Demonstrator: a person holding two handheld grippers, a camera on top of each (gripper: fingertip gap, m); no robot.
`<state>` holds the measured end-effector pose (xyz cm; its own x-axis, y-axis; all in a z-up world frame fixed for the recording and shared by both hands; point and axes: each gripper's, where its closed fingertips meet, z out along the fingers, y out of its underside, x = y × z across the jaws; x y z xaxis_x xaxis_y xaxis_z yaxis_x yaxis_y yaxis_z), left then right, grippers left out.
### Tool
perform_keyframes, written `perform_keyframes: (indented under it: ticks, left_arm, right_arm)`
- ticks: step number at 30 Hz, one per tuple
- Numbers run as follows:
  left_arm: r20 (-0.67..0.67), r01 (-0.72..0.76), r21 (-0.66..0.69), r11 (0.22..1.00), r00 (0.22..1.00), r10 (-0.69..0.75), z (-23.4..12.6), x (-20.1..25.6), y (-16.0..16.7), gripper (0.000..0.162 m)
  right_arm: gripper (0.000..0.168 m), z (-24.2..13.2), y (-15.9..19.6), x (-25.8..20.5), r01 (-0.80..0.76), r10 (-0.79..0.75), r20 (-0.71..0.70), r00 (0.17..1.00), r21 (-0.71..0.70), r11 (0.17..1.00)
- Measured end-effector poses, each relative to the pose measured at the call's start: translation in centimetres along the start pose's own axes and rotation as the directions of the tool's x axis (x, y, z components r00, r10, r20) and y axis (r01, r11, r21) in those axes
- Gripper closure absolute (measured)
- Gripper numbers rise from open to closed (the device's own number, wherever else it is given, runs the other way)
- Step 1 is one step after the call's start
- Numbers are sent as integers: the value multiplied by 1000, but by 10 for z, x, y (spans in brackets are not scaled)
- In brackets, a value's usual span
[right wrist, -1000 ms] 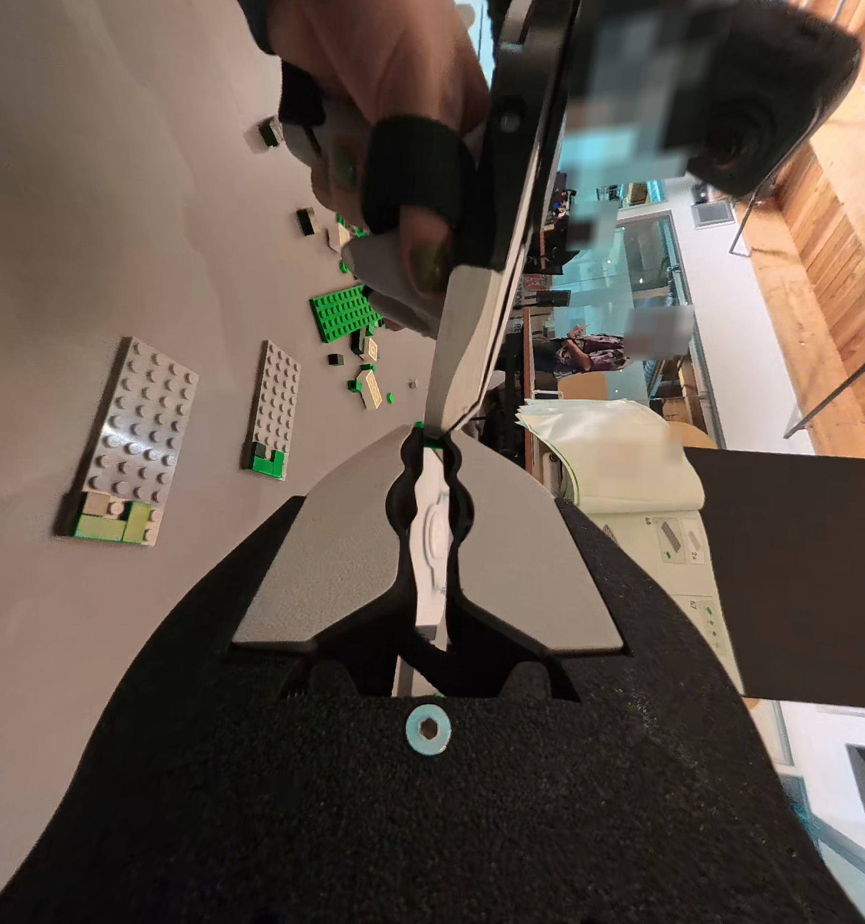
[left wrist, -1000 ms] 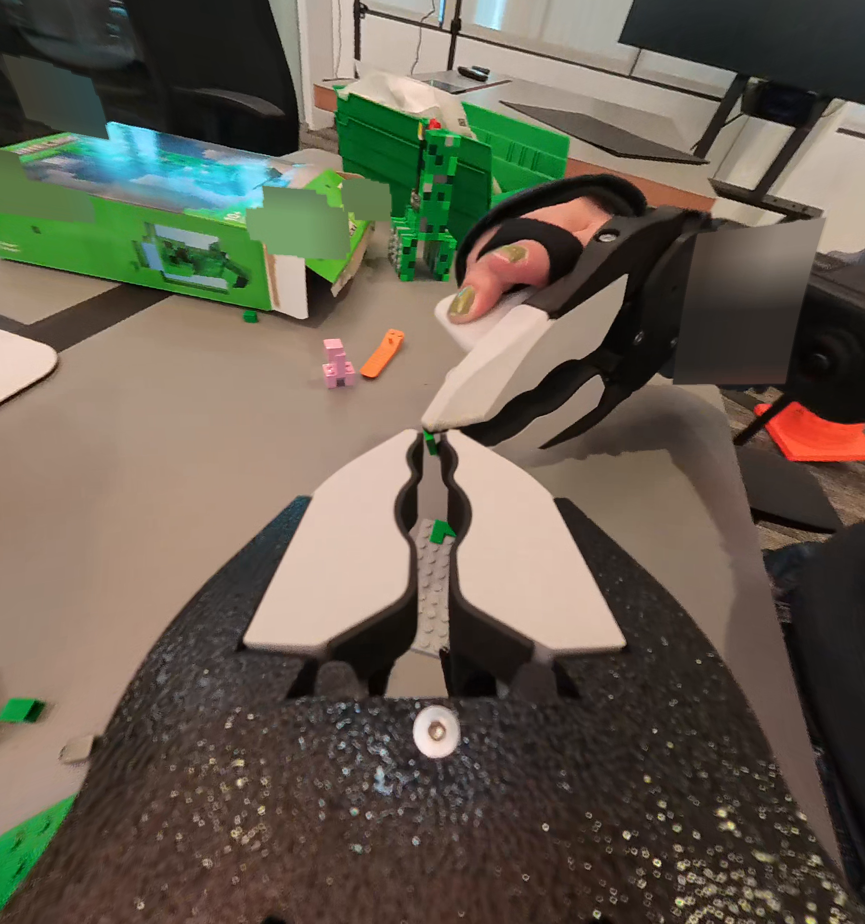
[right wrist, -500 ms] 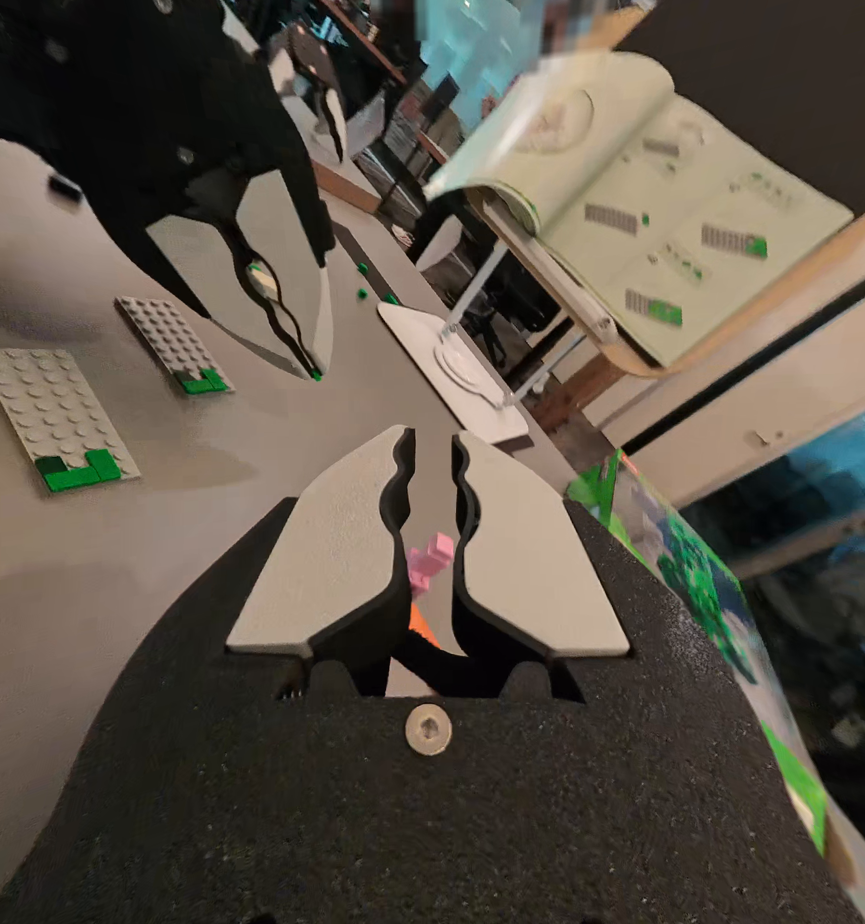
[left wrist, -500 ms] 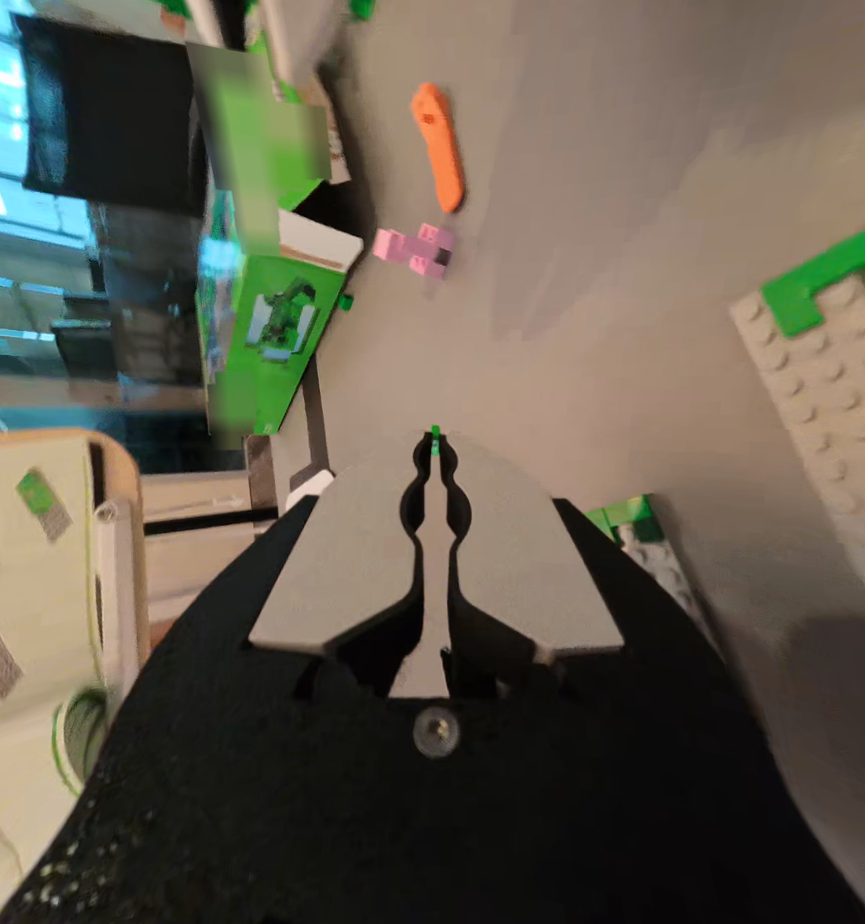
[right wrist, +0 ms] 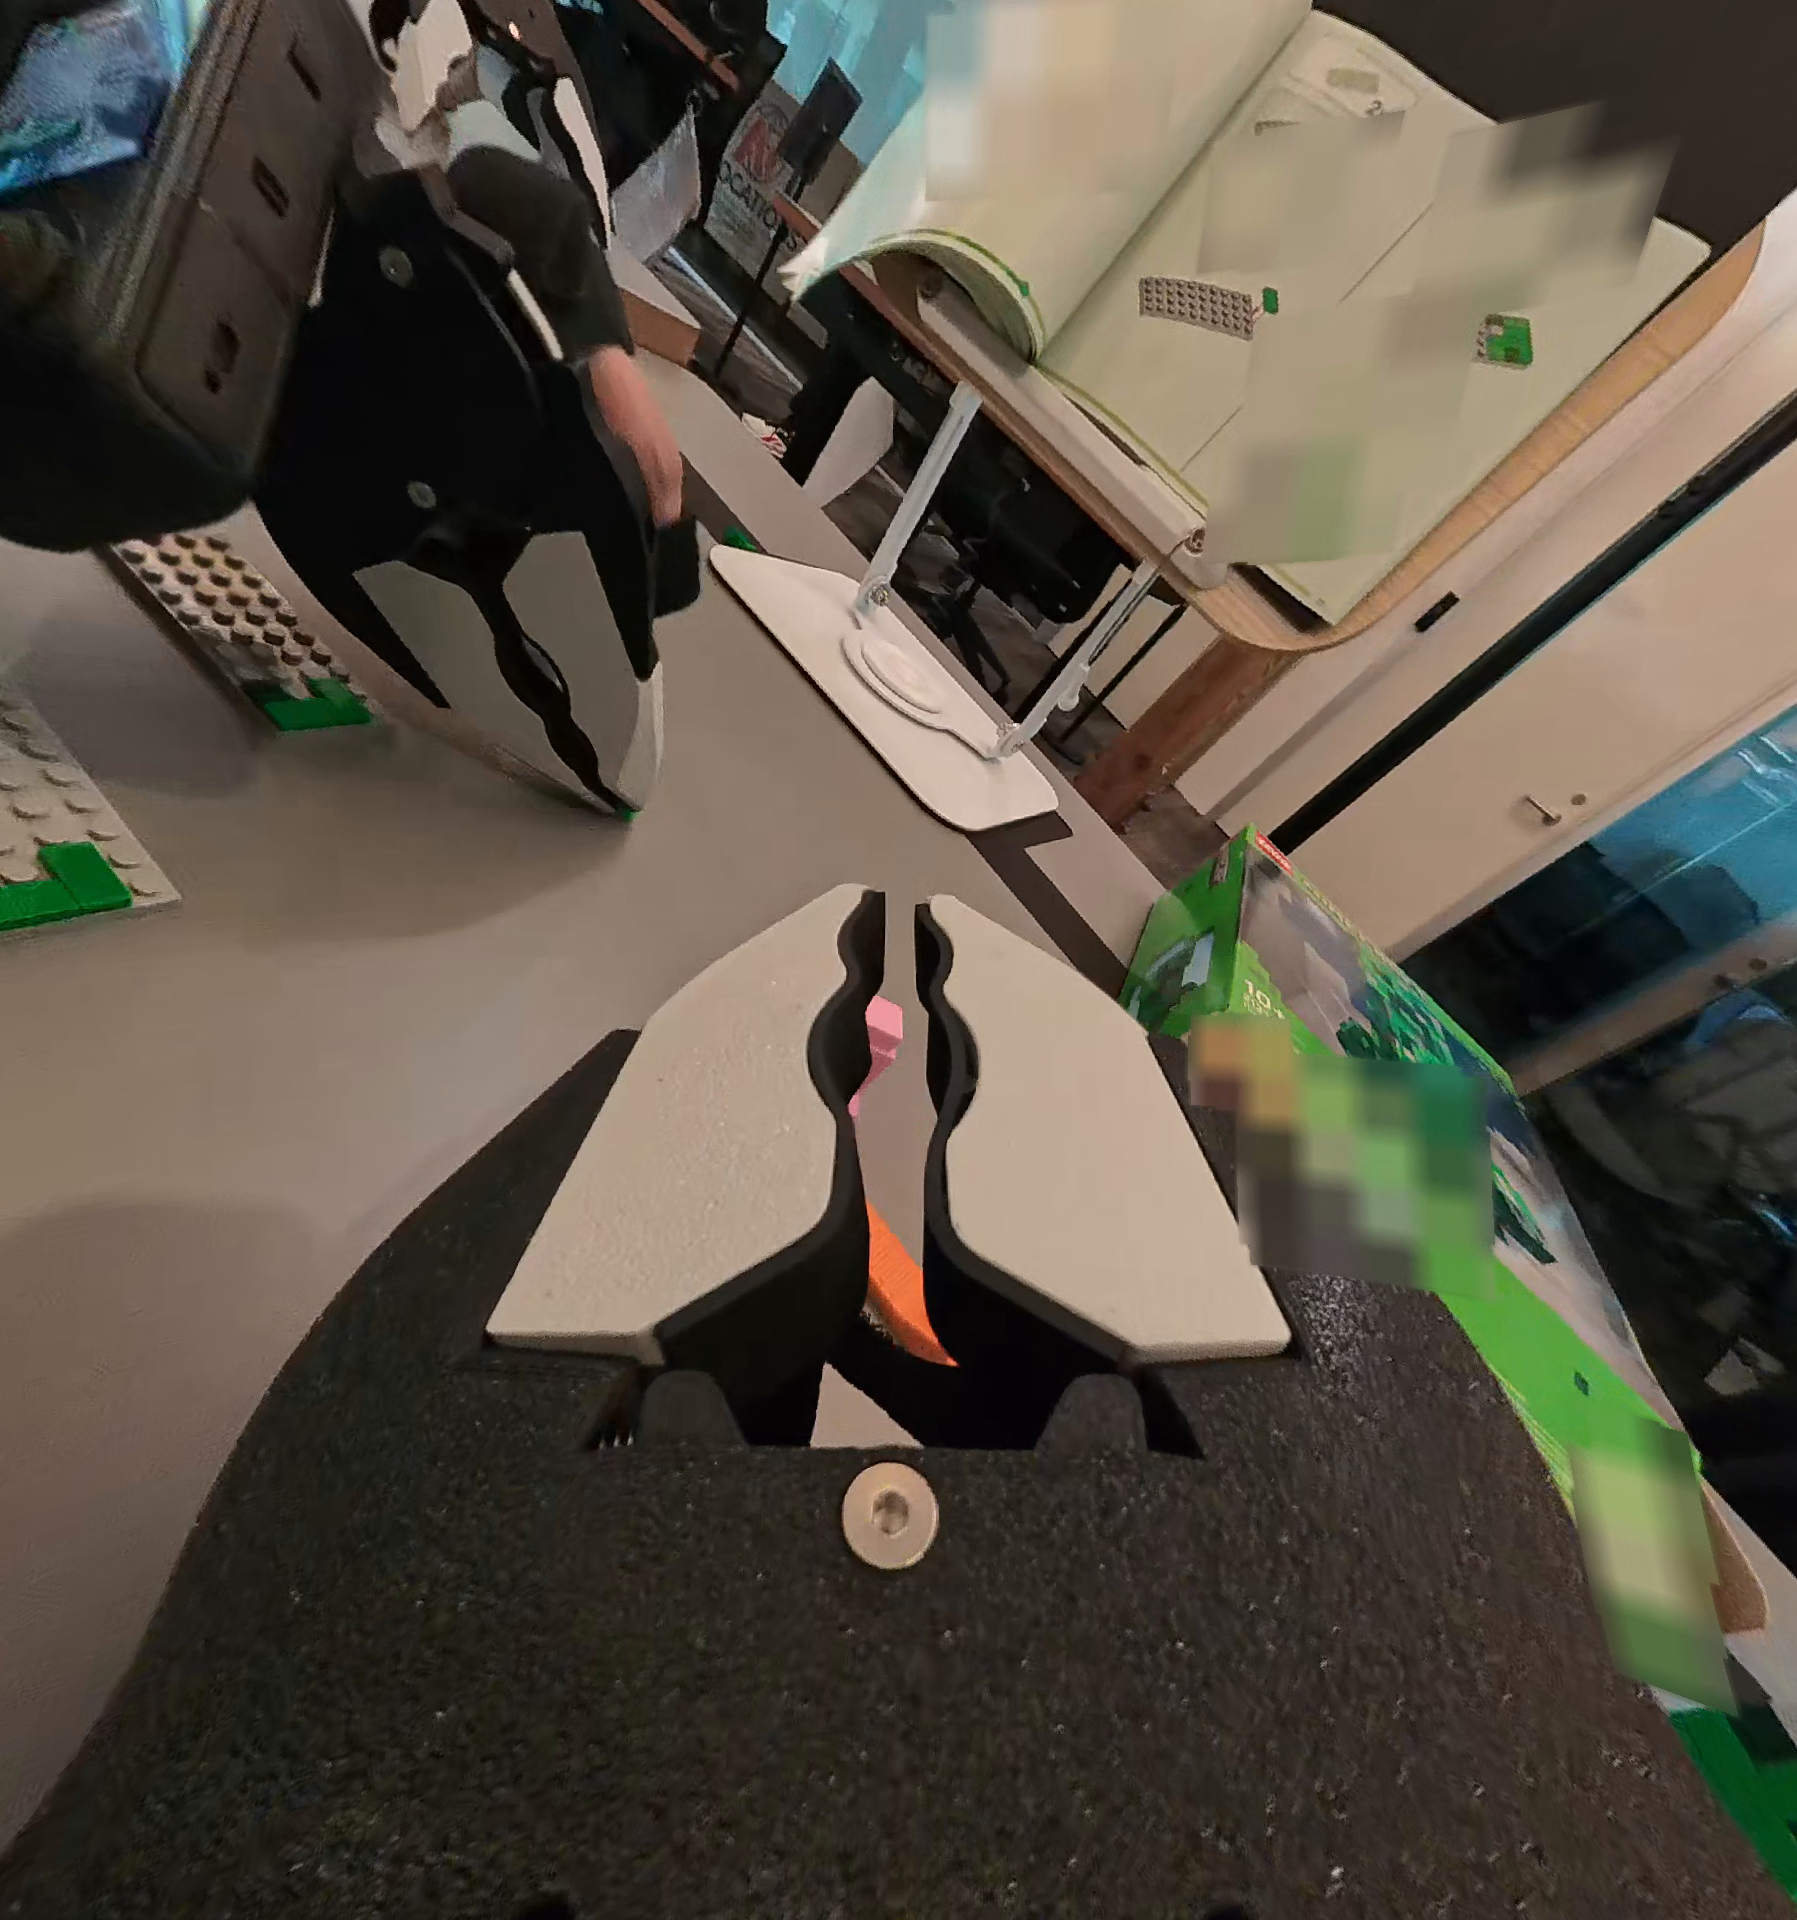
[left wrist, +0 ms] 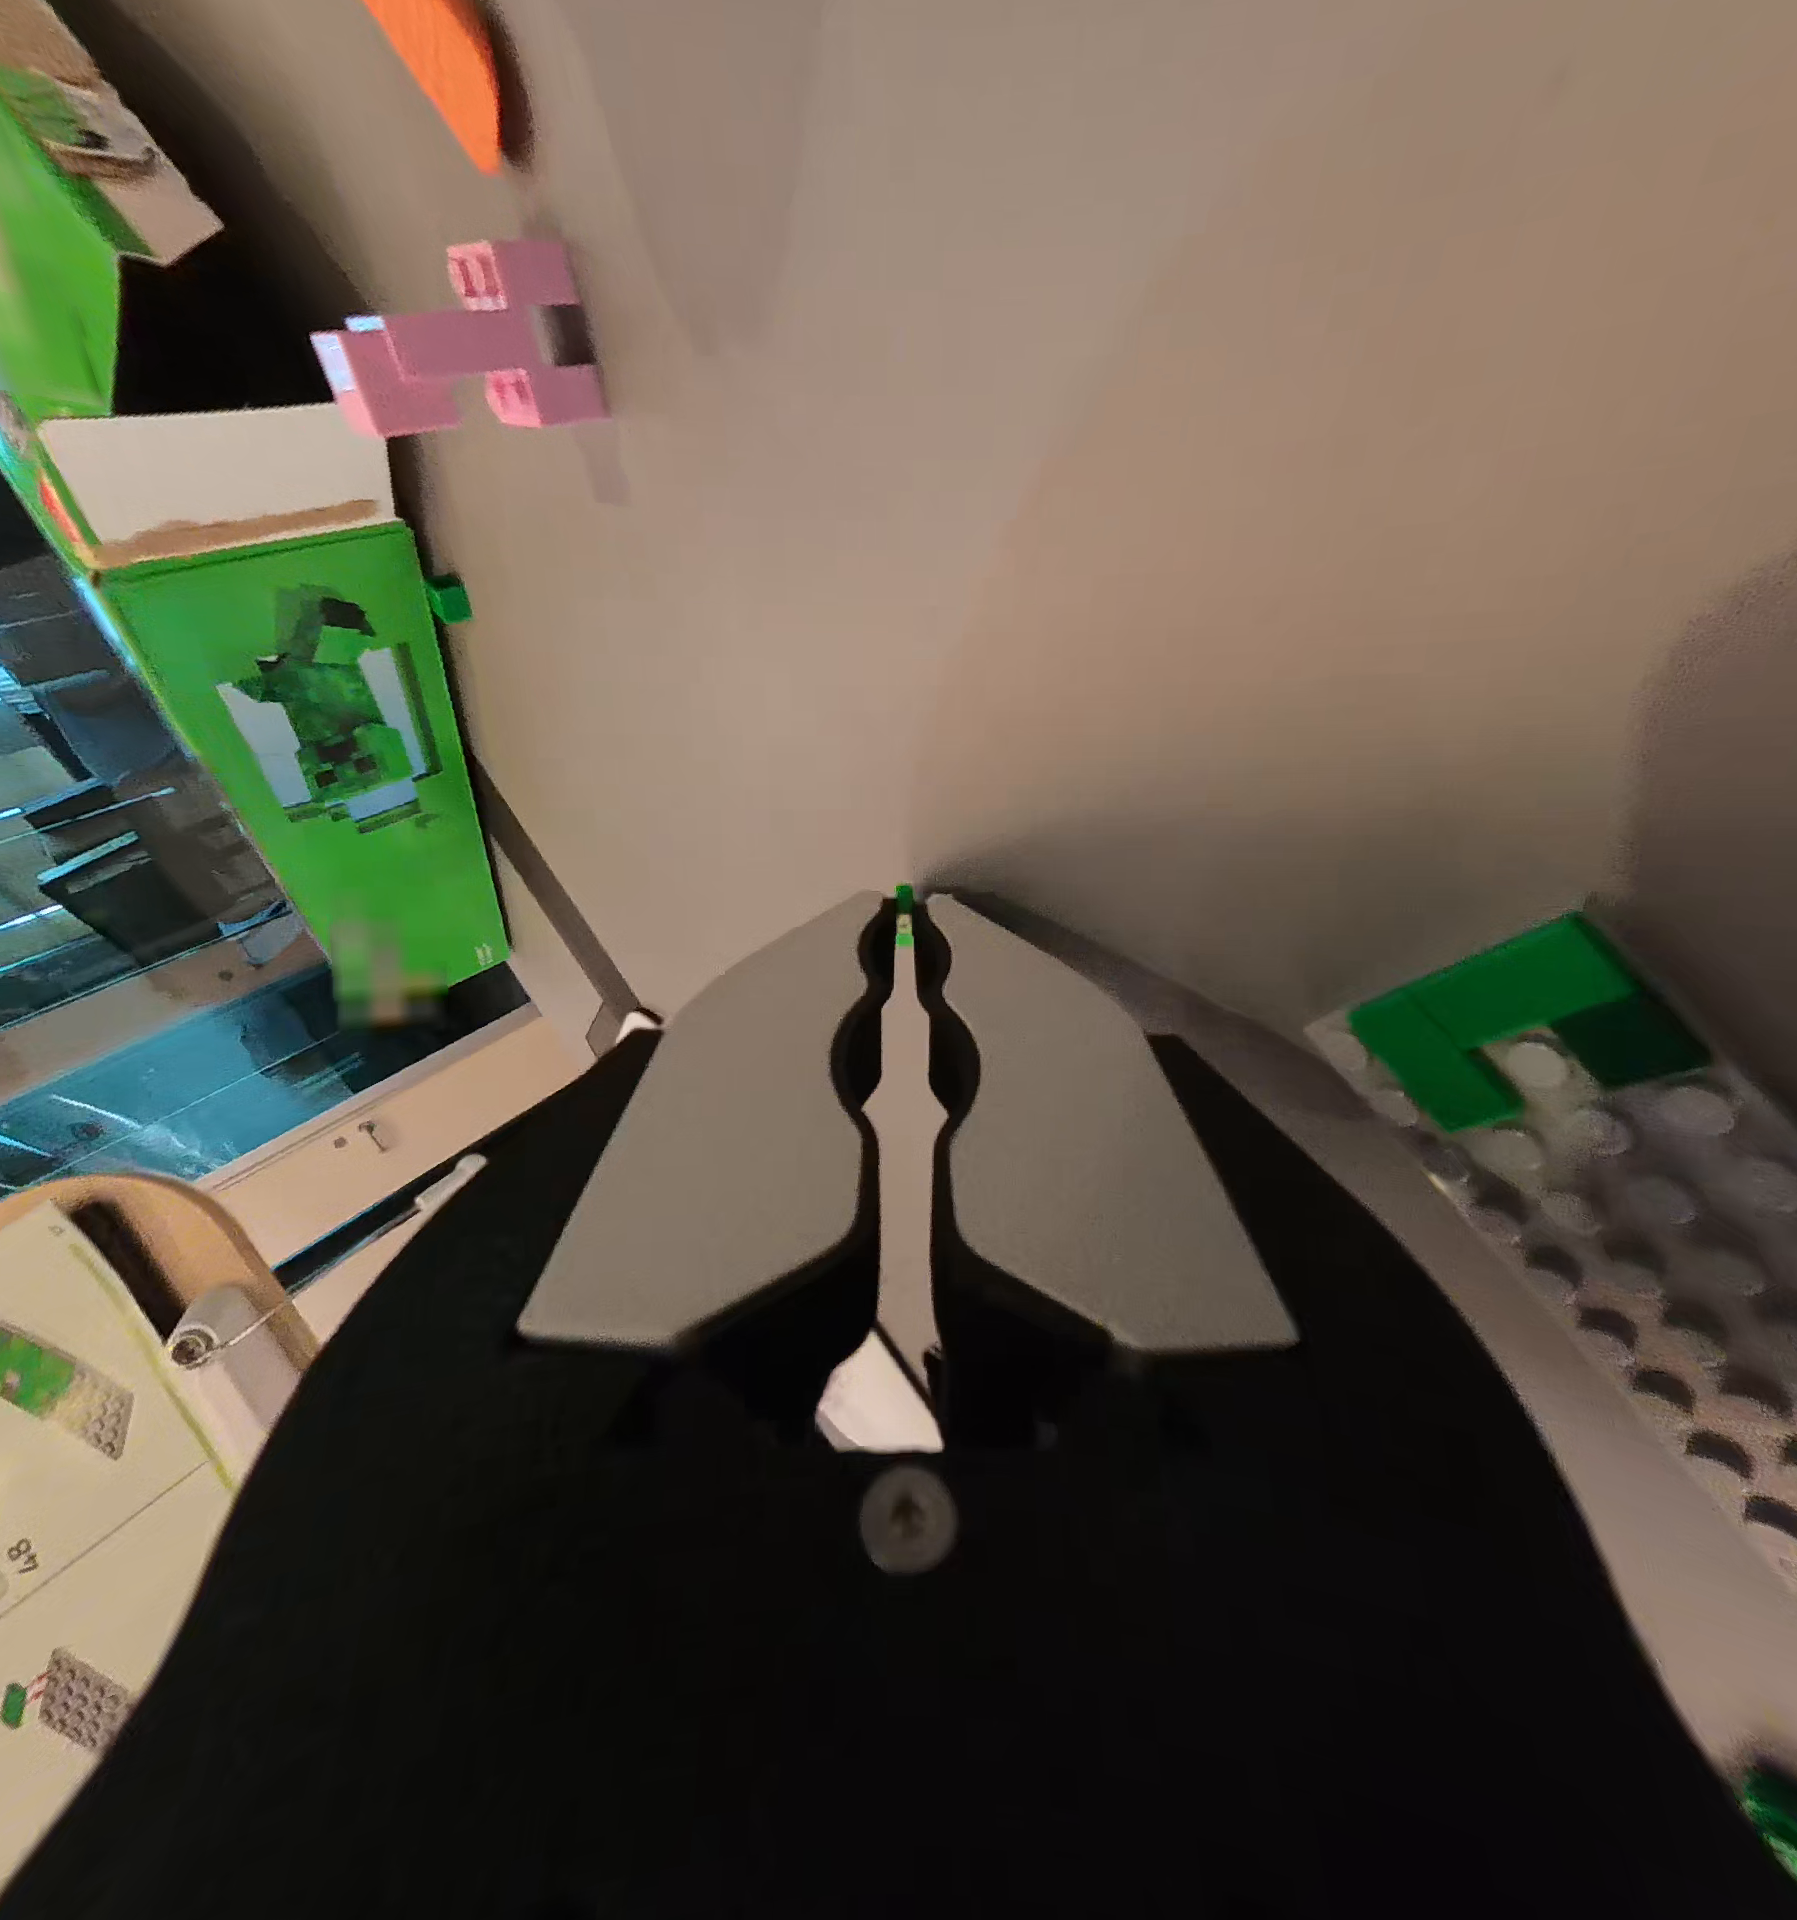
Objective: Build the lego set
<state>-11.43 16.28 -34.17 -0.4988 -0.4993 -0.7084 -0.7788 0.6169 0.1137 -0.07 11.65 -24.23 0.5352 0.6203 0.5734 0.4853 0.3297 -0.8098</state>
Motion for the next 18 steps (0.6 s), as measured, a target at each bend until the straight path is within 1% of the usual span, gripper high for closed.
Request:
perform_keyframes:
  ticks: [1, 5, 8, 11, 13, 16, 18]
  left_arm:
    - [-6, -4, 3, 1000, 1000, 4, 0, 0, 0, 159]
    - [-93, 79, 30, 996, 993, -76, -2, 3, -2, 159]
    - [-213, 158, 63, 985, 967, -142, -10, 8, -5, 148]
    - [-319, 272, 69, 960, 918, -237, -18, 12, -3, 133]
    - [-397, 350, 66, 935, 868, -297, -23, 18, -2, 126]
    - [-422, 440, 62, 896, 825, -376, -29, 20, 4, 121]
    - [-423, 498, 84, 863, 802, -422, -32, 18, 5, 120]
  right_arm:
    - [163, 0, 1, 1, -5, 5, -4, 1000, 0, 1000]
    - [163, -4, 1, 10, -25, 26, -39, 999, 16, 1000]
    - [156, -6, 4, 11, 21, -23, -56, 998, -19, 1000]
    - [153, -10, -6, 1, 77, -76, -45, 996, 14, 997]
    - [152, -11, -13, -5, 107, -105, -42, 994, 40, 993]
    - [150, -10, -15, -16, 118, -118, -12, 993, 68, 991]
    - [152, -8, -14, -23, 130, -131, 7, 991, 75, 989]
